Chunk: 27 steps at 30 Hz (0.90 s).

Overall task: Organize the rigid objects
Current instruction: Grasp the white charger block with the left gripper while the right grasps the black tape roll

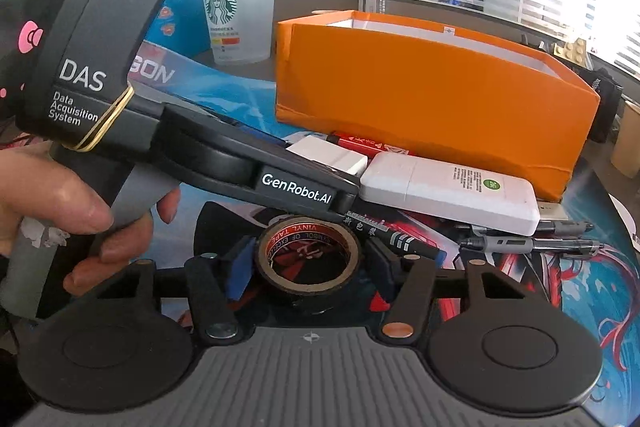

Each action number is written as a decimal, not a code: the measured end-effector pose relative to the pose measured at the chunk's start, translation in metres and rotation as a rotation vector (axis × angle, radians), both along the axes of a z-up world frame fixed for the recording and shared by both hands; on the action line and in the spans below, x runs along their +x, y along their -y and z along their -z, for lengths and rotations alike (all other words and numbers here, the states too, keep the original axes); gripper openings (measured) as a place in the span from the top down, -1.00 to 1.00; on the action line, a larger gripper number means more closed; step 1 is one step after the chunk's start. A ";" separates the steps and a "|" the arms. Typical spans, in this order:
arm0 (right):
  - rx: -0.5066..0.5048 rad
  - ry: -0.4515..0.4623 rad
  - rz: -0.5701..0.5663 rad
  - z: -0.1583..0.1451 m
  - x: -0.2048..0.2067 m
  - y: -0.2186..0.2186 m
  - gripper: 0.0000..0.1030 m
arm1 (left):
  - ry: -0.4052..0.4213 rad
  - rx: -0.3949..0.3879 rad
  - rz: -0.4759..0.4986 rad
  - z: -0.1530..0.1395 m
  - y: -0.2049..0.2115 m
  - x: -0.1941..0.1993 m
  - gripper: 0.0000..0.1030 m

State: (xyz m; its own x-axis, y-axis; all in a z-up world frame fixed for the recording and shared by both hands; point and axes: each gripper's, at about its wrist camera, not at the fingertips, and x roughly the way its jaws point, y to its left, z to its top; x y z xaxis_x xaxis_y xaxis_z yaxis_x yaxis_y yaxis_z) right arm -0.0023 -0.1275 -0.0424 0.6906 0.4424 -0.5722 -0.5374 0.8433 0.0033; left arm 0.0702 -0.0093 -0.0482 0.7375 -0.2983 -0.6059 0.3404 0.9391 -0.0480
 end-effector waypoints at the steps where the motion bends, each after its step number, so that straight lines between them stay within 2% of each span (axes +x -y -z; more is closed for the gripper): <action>1: 0.000 0.002 0.000 0.000 0.000 0.000 -0.04 | 0.000 -0.003 -0.001 0.000 0.000 0.000 -0.32; 11: -0.004 -0.010 0.021 -0.003 -0.001 0.006 -0.02 | -0.010 -0.035 -0.018 -0.005 -0.009 -0.006 -0.31; 27: -0.020 0.077 0.065 -0.033 -0.014 0.014 -0.02 | 0.077 -0.057 -0.063 -0.039 -0.019 -0.023 -0.32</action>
